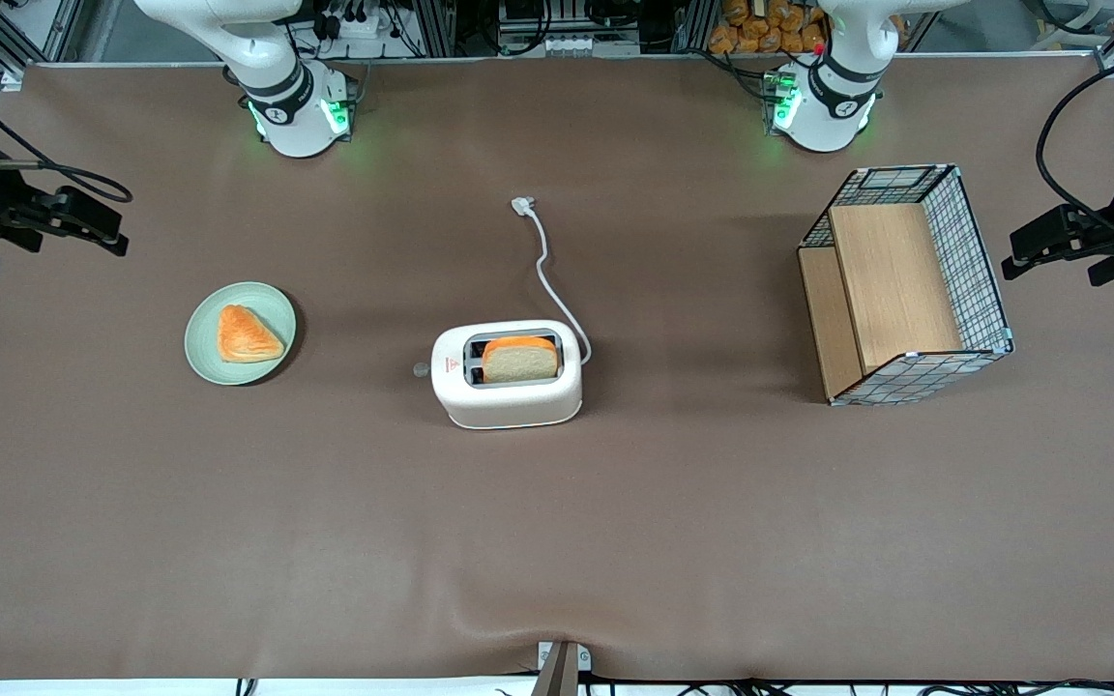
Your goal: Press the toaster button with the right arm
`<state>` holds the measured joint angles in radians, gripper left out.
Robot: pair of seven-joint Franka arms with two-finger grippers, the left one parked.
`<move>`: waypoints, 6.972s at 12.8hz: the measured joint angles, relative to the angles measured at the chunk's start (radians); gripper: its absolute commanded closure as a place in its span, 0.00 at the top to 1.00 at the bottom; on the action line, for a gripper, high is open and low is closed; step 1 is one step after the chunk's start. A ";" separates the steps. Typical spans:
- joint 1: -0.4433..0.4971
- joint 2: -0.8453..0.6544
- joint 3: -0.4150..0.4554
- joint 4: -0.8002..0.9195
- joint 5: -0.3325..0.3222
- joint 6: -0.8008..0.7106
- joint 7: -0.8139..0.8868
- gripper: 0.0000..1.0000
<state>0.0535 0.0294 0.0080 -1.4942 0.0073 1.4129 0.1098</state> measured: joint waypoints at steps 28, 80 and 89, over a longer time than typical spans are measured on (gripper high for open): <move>0.205 0.389 0.006 -0.247 0.552 0.602 0.002 0.00; 0.276 0.502 0.007 -0.306 0.582 0.829 -0.085 0.00; 0.276 0.502 0.007 -0.307 0.582 0.830 -0.089 0.00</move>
<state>0.3295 0.5314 0.0147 -1.8009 0.5893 2.2432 0.0205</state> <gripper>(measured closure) 0.991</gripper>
